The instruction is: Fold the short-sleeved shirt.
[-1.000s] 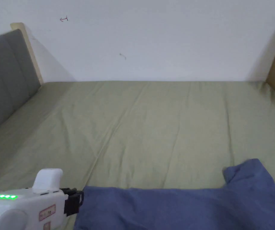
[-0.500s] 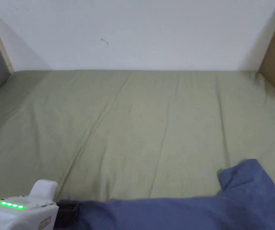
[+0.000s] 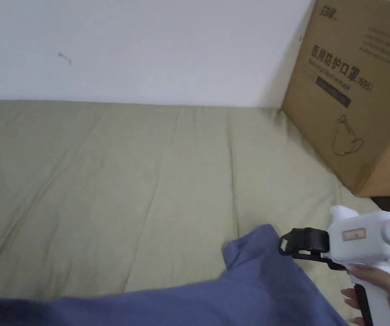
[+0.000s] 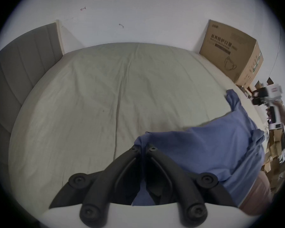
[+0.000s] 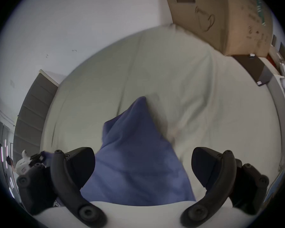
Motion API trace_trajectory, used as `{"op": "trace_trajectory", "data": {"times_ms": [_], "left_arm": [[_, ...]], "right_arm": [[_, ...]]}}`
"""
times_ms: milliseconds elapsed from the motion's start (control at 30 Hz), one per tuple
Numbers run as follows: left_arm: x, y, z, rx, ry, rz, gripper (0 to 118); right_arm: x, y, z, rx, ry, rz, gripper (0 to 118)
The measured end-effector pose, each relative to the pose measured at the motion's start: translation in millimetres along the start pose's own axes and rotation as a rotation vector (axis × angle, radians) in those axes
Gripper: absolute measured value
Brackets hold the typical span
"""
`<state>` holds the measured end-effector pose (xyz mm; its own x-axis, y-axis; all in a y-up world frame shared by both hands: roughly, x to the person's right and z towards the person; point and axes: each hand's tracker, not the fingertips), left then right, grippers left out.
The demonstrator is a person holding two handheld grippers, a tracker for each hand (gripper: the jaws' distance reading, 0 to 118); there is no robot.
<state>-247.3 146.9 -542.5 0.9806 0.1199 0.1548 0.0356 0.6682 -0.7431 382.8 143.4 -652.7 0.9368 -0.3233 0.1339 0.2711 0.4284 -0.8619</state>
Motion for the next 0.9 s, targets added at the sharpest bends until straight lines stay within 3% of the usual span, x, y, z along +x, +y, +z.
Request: {"op": "trace_trajectory", "data": {"times_ms": [100, 233, 300, 333, 400, 467, 500, 567, 667, 733, 800, 900], "left_arm": [[6.6, 1.5, 12.7, -0.011, 0.009, -0.001, 4], [13.0, 5.0, 19.9, -0.028, 0.021, -0.027, 4], [15.0, 5.3, 19.0, -0.042, 0.028, -0.048, 4], [17.3, 4.6, 18.8, -0.046, 0.03, -0.058, 4], [15.1, 3.1, 15.5, -0.051, 0.031, -0.064, 4], [16.7, 1.4, 13.5, -0.059, 0.031, -0.061, 4], [17.6, 0.4, 13.1, -0.062, 0.031, -0.052, 4], [14.3, -1.2, 12.4, -0.061, 0.028, -0.032, 4], [10.9, 1.7, 17.5, -0.029, 0.05, -0.004, 4], [10.9, 9.2, 19.1, -0.022, 0.126, -0.02, 4], [7.5, 16.6, 19.3, -0.004, 0.092, -0.015, 4], [8.8, 31.0, 21.8, 0.028, 0.082, -0.003, 4]], "right_arm": [[24.2, 19.1, -46.5, -0.076, -0.129, 0.009, 116], [12.7, 6.3, -78.6, -0.222, -0.254, 0.131, 112], [5.0, -7.0, -74.5, -0.149, -0.282, 0.172, 111], [1.4, -11.2, -64.6, -0.097, -0.256, 0.152, 106], [-3.1, -16.7, -54.1, -0.1, -0.204, 0.136, 80], [-9.0, -23.9, -37.1, -0.101, -0.141, 0.166, 23], [-8.6, -27.1, -32.1, -0.133, -0.06, 0.132, 5], [-8.7, -34.8, -21.7, -0.135, -0.049, 0.088, 5], [-8.6, -37.5, 6.4, -0.002, -0.117, 0.093, 5], [-5.6, -32.6, 24.9, 0.062, -0.109, 0.057, 4], [-1.7, -23.1, 41.2, 0.117, -0.076, 0.006, 4], [-18.0, -18.4, 64.9, 0.149, -0.095, 0.004, 4]]}}
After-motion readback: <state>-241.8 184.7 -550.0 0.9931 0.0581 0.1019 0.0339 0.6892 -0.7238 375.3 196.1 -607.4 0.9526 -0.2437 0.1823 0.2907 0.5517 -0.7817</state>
